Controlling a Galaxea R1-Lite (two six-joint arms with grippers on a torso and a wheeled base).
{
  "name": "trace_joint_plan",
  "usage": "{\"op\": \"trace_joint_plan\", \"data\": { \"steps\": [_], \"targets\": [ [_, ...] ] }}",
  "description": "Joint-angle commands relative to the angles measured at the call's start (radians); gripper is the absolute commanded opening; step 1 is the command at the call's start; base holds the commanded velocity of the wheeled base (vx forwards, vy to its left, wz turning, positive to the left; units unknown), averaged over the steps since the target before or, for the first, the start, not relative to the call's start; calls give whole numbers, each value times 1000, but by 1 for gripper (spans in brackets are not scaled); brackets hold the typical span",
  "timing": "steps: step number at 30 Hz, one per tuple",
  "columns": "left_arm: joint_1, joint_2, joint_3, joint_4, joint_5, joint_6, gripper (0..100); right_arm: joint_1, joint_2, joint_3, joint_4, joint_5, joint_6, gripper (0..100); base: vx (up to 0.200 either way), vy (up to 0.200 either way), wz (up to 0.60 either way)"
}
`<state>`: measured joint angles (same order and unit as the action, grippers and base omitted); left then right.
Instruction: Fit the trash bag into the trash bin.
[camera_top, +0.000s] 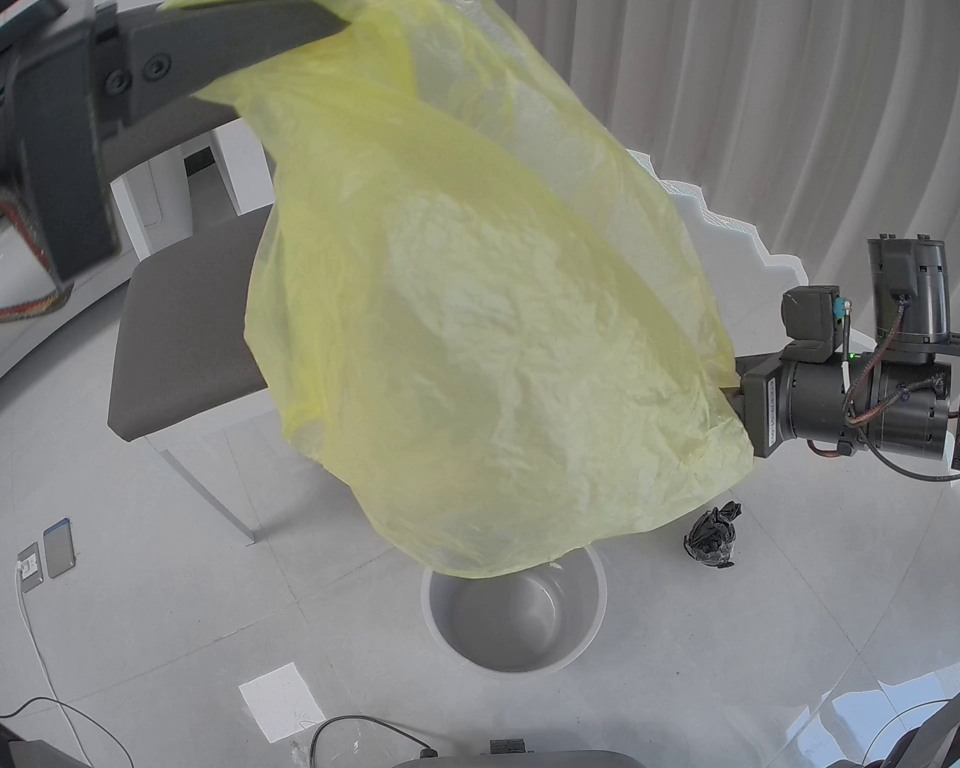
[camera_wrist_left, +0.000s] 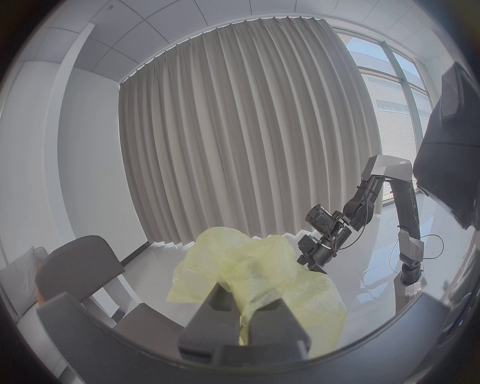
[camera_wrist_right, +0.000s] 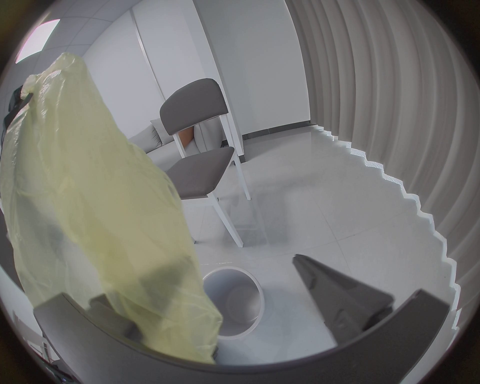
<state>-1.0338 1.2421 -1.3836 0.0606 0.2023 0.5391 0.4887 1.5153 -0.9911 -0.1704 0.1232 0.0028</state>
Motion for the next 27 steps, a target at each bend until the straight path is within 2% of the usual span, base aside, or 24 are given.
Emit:
{"op": "trace_joint_plan", "data": {
  "steps": [1, 6, 10, 14, 16, 21, 24, 25, 26, 27],
  "targets": [
    [1, 0, 6, 1, 2, -1, 0, 2, -38, 6, 5, 0, -1, 0, 0, 0, 0],
    [9, 0, 26, -1, 19, -4, 0, 4, -50, 23, 6, -4, -4, 0, 0, 0, 0],
    [67, 8, 52, -1, 132, -77, 0, 5, -30, 37, 8, -14, -14, 0, 0, 0, 0],
    [173, 20, 150, -5, 158, -211, 0, 5, 8, 38, 8, -19, -21, 0, 0, 0, 0],
    [195, 28, 204, -31, 158, -272, 0, 5, 28, 42, 6, -30, -20, 0, 0, 0, 0],
    [201, 30, 261, -163, 147, -369, 0, 11, 80, 68, -9, -80, -12, 0, 0, 0, 0],
    [201, 23, 271, -168, 146, -453, 0, 19, 89, 80, -15, -96, -9, 0, 0, 0, 0],
    [201, 23, 271, -168, 146, -453, 0, 19, 89, 80, -15, -96, -9, 0, 0, 0, 0],
    [201, 25, 348, -177, 129, -579, 0, 19, 111, 80, -26, -99, -7, 0, 0, 0, 0],
    [202, 30, 383, -180, 121, -610, 0, 19, 115, 78, -31, -99, -6, 0, 0, 0, 0]
  ]
}}
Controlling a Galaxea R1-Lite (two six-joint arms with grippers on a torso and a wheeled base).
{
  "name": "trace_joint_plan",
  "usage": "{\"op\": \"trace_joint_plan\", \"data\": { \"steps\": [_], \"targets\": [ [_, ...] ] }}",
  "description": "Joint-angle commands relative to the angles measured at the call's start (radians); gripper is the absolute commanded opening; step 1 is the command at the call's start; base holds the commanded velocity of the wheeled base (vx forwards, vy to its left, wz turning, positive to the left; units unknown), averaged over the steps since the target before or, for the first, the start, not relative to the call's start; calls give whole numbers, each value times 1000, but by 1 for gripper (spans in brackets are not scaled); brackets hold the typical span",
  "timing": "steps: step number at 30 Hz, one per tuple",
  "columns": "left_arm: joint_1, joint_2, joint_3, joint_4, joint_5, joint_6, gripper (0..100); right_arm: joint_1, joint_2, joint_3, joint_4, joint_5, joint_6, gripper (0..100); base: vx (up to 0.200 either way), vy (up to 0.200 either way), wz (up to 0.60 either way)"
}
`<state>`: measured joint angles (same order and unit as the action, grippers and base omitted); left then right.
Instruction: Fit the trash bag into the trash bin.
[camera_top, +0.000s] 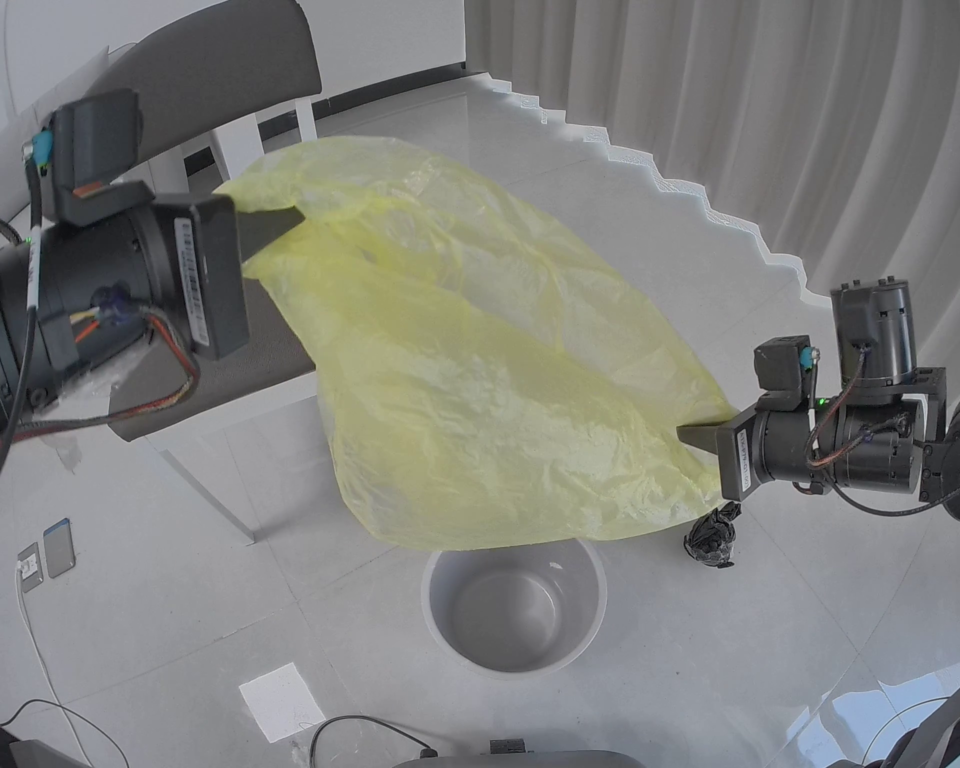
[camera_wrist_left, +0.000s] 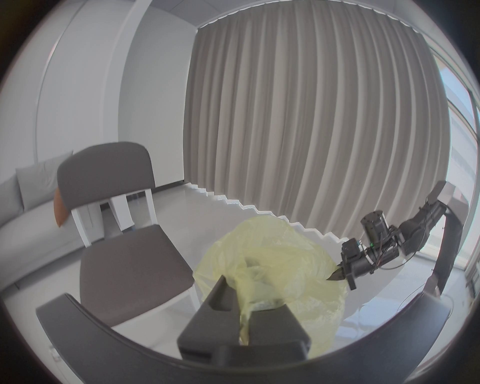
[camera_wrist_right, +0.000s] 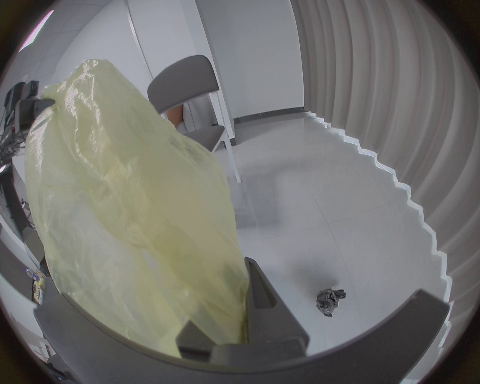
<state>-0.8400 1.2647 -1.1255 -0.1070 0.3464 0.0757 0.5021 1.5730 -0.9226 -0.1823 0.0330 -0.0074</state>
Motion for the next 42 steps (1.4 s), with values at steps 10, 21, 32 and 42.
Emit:
{"op": "trace_joint_plan", "data": {
  "steps": [10, 21, 32, 42],
  "targets": [
    [101, 148, 449, -223, -141, -287, 0, 1, 94, 47, -29, 5, 70, 0, 0, 0, 0],
    [105, 280, 584, -385, -145, -413, 0, -4, 168, 117, -45, 8, 83, 0, 0, 0, 0],
    [151, 430, 621, -569, -152, -413, 0, -17, 394, 165, -316, 41, 109, 0, 0, 0, 0],
    [170, 529, 624, -608, -178, -418, 0, -50, 522, 128, -324, 73, 96, 0, 0, 0, 0]
  ]
}}
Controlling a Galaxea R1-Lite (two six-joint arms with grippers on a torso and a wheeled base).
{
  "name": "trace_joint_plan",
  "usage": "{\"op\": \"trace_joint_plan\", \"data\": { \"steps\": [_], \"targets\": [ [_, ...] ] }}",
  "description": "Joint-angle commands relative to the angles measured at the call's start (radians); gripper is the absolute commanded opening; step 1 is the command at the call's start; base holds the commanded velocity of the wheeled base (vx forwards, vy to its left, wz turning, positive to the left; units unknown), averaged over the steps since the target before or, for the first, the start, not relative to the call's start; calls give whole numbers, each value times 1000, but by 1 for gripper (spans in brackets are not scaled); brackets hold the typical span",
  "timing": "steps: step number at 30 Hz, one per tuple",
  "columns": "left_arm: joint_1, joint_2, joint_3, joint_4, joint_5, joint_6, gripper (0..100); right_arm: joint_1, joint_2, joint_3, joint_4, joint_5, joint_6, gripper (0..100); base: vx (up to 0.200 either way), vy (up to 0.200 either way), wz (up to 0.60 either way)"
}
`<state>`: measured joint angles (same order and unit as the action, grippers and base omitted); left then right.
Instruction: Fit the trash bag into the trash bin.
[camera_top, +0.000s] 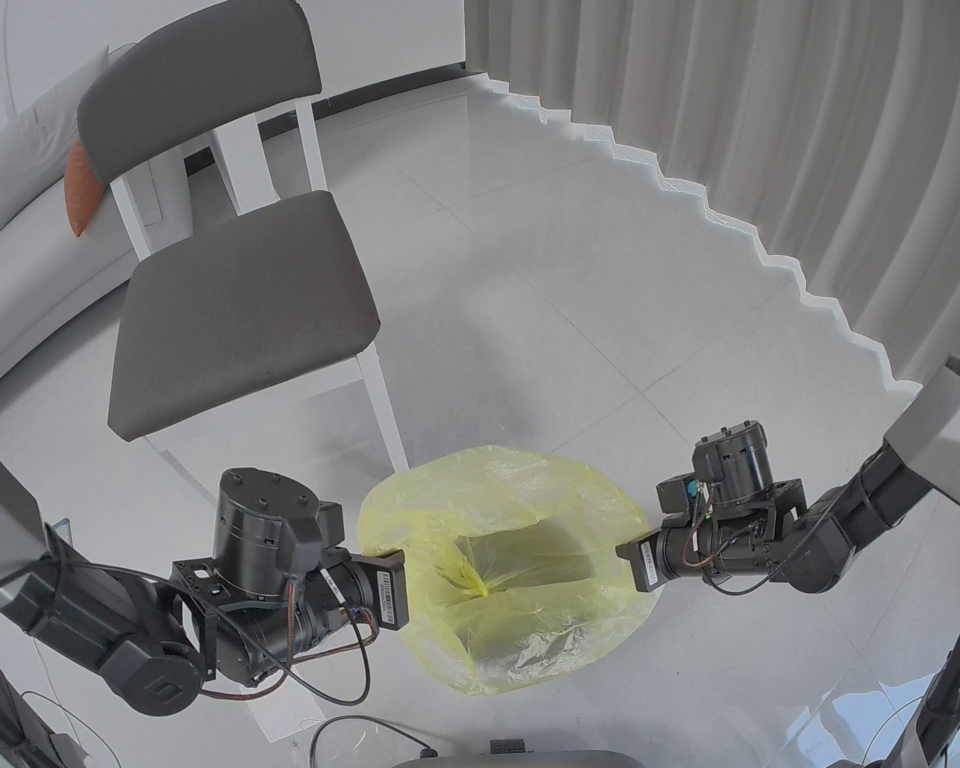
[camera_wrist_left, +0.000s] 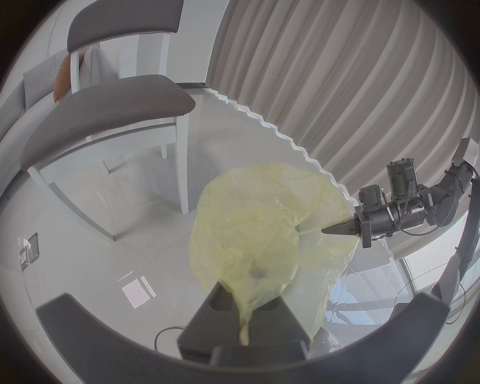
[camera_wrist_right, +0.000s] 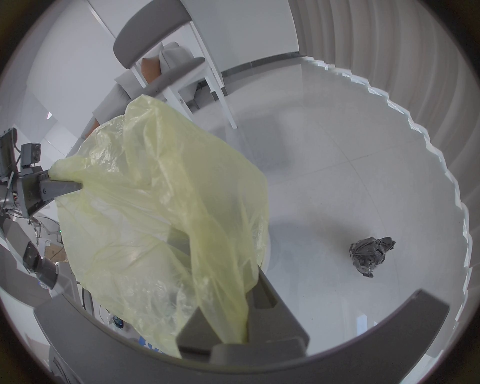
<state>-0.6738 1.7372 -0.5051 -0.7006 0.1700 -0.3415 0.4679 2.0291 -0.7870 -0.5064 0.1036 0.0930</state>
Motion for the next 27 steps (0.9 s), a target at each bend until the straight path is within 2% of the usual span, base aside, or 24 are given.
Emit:
{"op": "trace_joint_plan", "data": {
  "steps": [1, 12, 18, 27],
  "targets": [
    [3, 67, 10, -33, -3, -2, 0, -20, 75, -6, 0, 2, -4, 0, 0, 0, 0],
    [23, 140, 66, -174, 0, 1, 0, -58, 98, 32, -1, 36, -18, 0, 0, 0, 0],
    [23, 22, 77, -131, -6, 1, 0, -60, 63, 45, -1, 34, -42, 0, 0, 0, 0],
    [25, 111, 119, -165, -6, -4, 0, -60, 129, 35, -3, 34, -47, 0, 0, 0, 0]
  ]
}}
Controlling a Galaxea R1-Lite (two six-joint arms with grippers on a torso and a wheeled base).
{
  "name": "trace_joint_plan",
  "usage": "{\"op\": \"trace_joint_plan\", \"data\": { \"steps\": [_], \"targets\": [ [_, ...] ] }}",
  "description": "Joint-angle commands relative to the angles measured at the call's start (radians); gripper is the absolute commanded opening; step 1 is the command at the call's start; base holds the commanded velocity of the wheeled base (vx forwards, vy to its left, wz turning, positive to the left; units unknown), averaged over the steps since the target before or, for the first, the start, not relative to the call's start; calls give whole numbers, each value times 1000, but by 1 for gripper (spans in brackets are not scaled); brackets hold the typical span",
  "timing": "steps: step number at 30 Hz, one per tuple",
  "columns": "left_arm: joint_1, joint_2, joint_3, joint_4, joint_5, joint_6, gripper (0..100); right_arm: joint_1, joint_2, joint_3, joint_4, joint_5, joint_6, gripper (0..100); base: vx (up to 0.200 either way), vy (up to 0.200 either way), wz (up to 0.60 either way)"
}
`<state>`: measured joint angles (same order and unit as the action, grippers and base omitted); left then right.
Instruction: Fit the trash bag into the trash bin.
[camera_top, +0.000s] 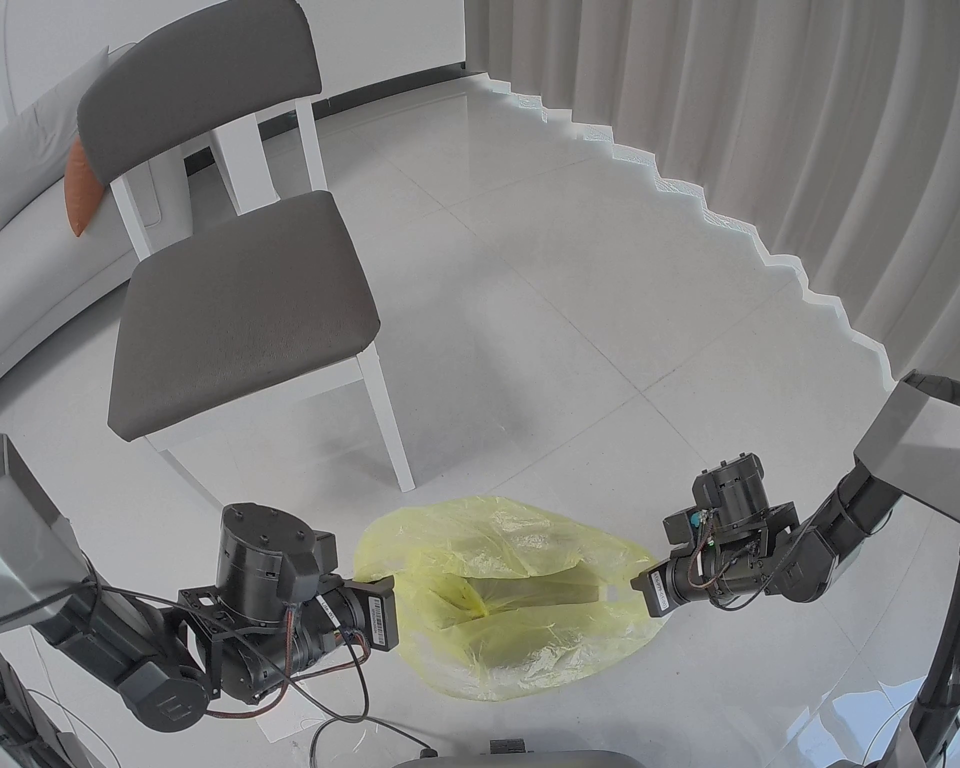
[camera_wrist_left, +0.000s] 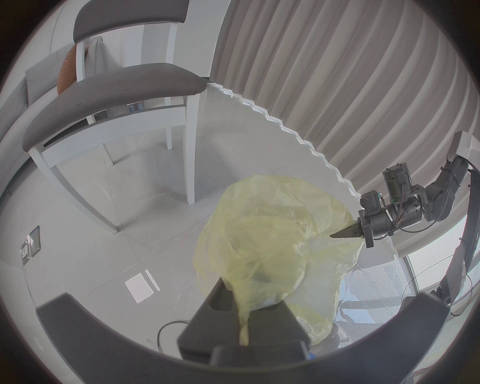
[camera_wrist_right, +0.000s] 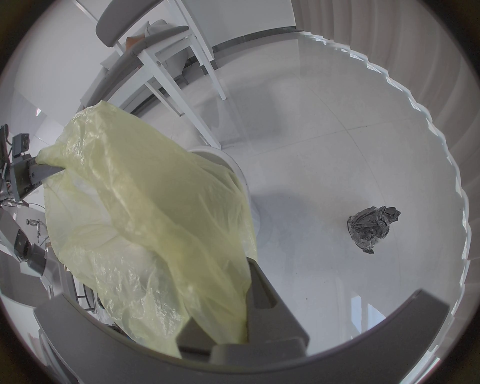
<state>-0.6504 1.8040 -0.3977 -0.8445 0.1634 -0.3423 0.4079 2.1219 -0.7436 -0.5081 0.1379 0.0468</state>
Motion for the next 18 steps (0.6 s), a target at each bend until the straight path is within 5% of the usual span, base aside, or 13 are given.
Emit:
{"op": "trace_joint_plan", "data": {
  "steps": [1, 18],
  "targets": [
    [2, 58, 13, -38, 1, -6, 0, 0, 47, -13, -1, 0, -1, 0, 0, 0, 0],
    [114, 113, -24, -202, -38, -14, 0, 0, 105, -154, -1, 2, 4, 0, 0, 0, 0]
  ]
}}
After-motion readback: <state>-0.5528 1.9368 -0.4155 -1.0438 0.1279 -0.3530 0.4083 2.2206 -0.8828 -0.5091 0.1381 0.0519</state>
